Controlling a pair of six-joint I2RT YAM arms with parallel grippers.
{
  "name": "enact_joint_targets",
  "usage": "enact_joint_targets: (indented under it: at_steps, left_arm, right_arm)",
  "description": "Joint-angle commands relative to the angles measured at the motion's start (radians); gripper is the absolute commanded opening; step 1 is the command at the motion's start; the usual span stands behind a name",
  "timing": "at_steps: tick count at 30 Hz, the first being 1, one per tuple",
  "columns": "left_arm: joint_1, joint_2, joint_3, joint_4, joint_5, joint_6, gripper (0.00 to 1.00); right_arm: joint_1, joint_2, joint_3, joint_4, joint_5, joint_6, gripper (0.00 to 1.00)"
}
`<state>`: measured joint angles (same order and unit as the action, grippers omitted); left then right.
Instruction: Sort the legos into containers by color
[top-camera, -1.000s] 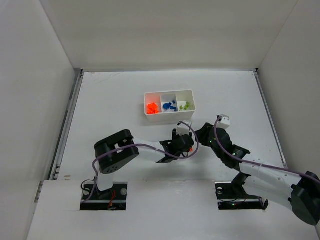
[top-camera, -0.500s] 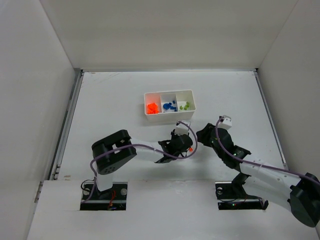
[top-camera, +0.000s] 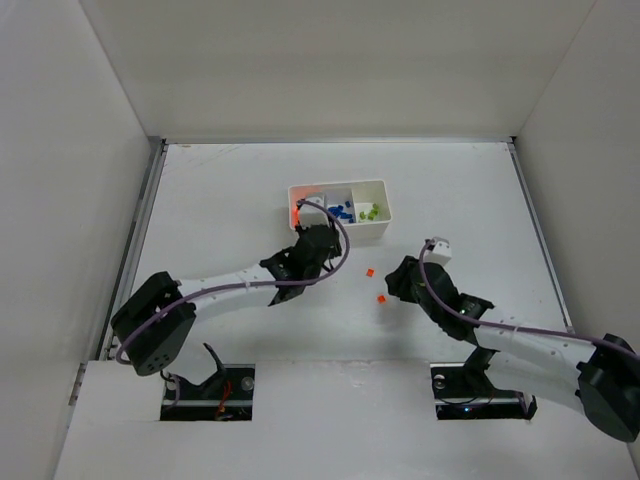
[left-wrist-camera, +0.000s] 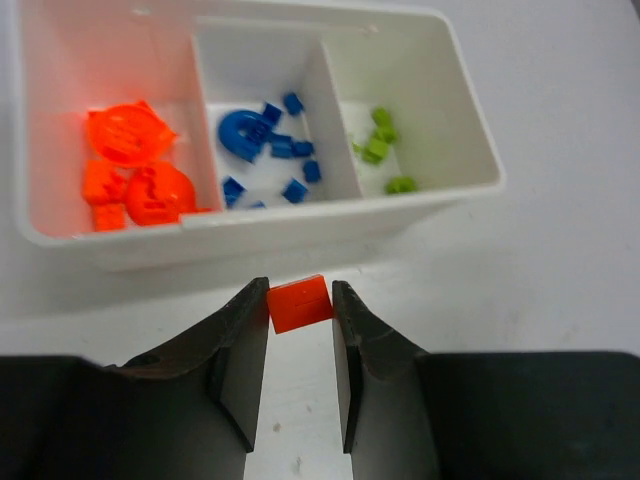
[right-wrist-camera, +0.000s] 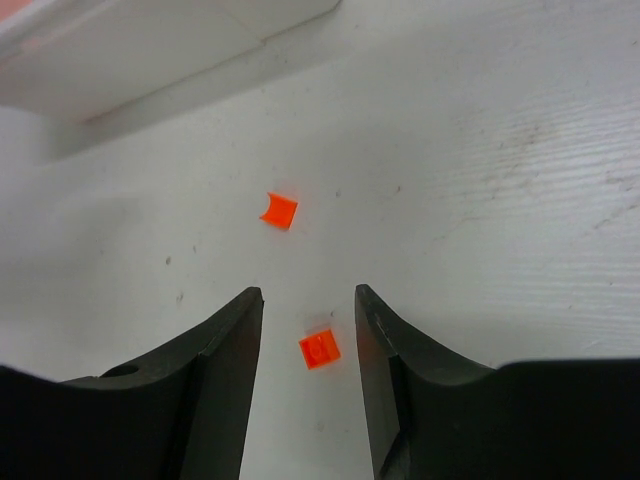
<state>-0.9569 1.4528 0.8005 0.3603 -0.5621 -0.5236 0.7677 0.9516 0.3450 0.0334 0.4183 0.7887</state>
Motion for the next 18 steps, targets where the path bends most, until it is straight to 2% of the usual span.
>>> enact_joint_targets:
  at_steps: [1, 6, 12, 18]
  left_arm:
    - [0.092, 0.018, 0.029, 0.077, 0.008, 0.034, 0.24]
    - [0.207, 0.125, 0.114, 0.097, 0.034, 0.056, 0.25]
    - [0.267, 0.225, 0.17, 0.112, 0.025, 0.057, 0.27]
    - [0.264, 0.198, 0.164, 0.104, 0.021, 0.057, 0.47]
  right_arm:
    - [0.057, 0.032, 0.02, -0.038, 0.014, 0.02, 0.48]
    - [0.143, 0.084, 0.051, -0.119, 0.069, 0.057, 0.48]
    - [0.199, 0.174, 0.095, -0.162, 0.083, 0.064, 0.51]
    - [0.212, 0.24, 0.141, -0.188, 0.105, 0.047, 0.53]
